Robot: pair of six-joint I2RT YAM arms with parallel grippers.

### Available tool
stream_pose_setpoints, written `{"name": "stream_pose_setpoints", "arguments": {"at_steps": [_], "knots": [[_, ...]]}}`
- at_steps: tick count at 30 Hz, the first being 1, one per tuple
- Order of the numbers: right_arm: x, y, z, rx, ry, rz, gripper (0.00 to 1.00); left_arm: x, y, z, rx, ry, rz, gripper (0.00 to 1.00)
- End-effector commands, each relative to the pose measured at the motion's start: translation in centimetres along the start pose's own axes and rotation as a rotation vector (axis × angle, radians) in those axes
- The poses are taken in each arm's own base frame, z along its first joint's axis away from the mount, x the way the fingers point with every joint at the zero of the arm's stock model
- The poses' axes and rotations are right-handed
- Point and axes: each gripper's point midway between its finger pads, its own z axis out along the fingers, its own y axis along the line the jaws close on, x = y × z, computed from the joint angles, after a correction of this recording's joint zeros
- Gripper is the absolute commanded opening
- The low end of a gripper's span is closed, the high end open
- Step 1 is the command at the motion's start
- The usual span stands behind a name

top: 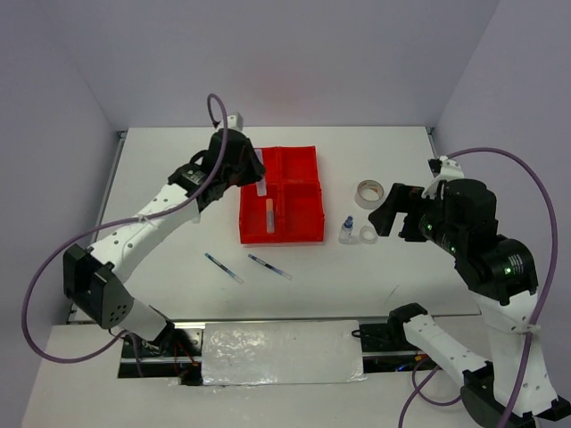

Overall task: Sort the stationery into containers
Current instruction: Place the pen in the storage box.

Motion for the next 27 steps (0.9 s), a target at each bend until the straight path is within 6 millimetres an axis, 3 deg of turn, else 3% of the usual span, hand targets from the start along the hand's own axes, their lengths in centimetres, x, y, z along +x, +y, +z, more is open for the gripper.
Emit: {"name": "stream_pose_setpoints", "arguments": {"at_steps": [1,5,8,14,16,17,19,20,23,27], "knots": [[-1.7,1.2,0.4,-0.045,-0.043,0.002,0.99,4.5,-0.6,2.7,-0.037,0.111,-0.028,0.00],[-2.2,1.6,-0.2,-0.060,-0.056,-0.006,0.99,6.9,-0.4,4.4,-0.054,0.147,0.000,0.01],[-2.2,1.6,-0.6,-0.064,-0.054,-0.021,1.00,8.5,1.2,5.5,-0.119,0.182,0.028,0.03],[-1.9,1.7,-1.3,-0.073,-0.050,-0.036,1.00,10.0,3.2,6.3,-0.178,0.204,0.065,0.17],[-2.0,1.6,-1.4,-0.070,-0.052,-0.047,1.00,10.5,3.5,6.6,-0.189,0.225,0.067,0.29],[-2.0,1.6,-1.4,-0.069,-0.050,-0.053,1.00,10.5,3.4,6.7,-0.194,0.233,0.072,0.41],[-2.0,1.5,-1.4,-0.063,-0.048,-0.055,1.00,10.4,3.4,6.6,-0.201,0.234,0.067,0.55],[-2.1,1.5,-1.4,-0.064,-0.051,-0.056,1.00,10.2,3.3,6.5,-0.201,0.232,0.066,0.68],[-2.0,1.6,-1.3,-0.069,-0.051,-0.059,1.00,8.8,3.0,5.6,-0.213,0.209,0.066,0.81],[-1.8,1.5,-1.2,-0.069,-0.046,-0.060,1.00,5.7,3.1,3.6,-0.248,0.146,0.077,0.88]]}}
